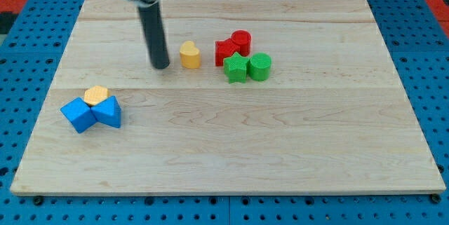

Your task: Move your arm towards green circle

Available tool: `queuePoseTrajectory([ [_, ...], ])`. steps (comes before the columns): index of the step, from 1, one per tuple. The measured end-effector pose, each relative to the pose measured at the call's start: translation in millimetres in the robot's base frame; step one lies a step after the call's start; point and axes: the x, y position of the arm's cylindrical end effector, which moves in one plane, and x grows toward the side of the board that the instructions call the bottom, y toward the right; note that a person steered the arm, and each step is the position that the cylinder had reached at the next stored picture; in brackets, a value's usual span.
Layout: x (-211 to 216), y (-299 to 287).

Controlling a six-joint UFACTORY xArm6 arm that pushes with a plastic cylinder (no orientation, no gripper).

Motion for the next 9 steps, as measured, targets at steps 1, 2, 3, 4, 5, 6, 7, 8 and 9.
queuePoseTrajectory([
  [1, 45, 52],
  [2, 46, 151],
  [3, 47, 242],
  [4, 39, 243],
  [5, 39, 161],
  [6, 25, 84],
  [7, 43, 89],
  [8, 70, 132],
  [9, 71, 230],
])
